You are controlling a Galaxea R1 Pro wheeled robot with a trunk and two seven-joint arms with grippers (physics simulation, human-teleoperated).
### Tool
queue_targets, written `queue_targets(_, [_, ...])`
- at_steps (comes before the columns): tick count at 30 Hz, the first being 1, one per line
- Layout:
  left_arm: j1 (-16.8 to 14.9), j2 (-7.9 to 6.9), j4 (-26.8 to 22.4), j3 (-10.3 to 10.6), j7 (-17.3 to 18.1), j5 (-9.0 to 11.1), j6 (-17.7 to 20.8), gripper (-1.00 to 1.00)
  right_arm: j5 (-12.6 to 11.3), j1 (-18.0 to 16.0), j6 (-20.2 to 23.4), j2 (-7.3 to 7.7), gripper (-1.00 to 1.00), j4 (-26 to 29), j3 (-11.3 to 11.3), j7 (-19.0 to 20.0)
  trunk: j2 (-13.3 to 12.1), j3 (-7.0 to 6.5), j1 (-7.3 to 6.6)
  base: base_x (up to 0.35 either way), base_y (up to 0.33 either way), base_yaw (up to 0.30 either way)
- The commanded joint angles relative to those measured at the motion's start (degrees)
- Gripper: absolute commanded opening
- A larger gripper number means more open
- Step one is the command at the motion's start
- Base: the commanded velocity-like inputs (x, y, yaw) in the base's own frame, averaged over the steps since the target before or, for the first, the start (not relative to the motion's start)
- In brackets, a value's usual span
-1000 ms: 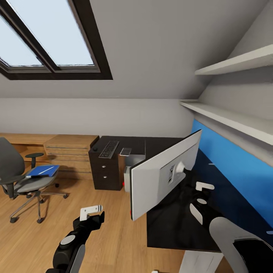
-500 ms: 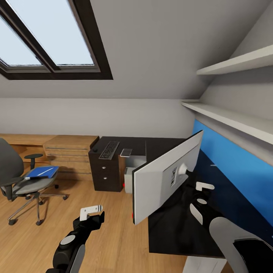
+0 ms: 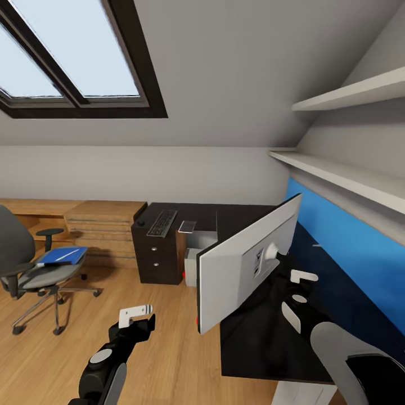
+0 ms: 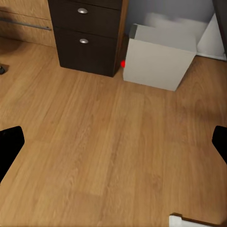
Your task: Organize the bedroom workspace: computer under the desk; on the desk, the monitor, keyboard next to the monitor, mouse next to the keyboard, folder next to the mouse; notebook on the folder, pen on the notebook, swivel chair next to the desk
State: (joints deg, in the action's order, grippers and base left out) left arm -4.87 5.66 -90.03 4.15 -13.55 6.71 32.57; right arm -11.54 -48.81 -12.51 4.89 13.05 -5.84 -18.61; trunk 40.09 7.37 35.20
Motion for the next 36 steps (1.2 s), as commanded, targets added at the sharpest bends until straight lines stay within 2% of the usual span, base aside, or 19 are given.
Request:
queue_targets(1, [0.0, -0.01, -0.1, 0.1, -0.5, 0.6, 0.2, 1.0, -0.6, -0.1, -0.2, 0.03, 1.0, 0.0, -0.5, -0.2, 0.1, 0.1, 0.03, 0.146, 0.08, 0.0])
queue_targets(32, [0.0, -0.04, 0.1, 0.1, -0.5, 0.7, 0.2, 1.0, -0.6, -0.1, -0.2, 0.03, 1.0, 0.0, -0.5, -0.2, 0.1, 0.1, 0.03, 0.073, 0.011, 0.0])
queue_targets(33, [0.0, -0.04, 0.1, 0.1, -0.5, 0.7, 0.2, 1.0, -0.6, -0.1, -0.2, 0.03, -1.0, 0.0, -0.5, -0.2, 0.1, 0.1, 0.03, 0.003, 0.0, 0.0])
queue_targets(36, [0.0, -0.03, 0.3, 0.1, -0.5, 0.7, 0.2, 1.0, -0.5, -0.1, -0.2, 0.02, -1.0, 0.0, -0.6, -0.2, 0.1, 0.1, 0.03, 0.0, 0.0, 0.0])
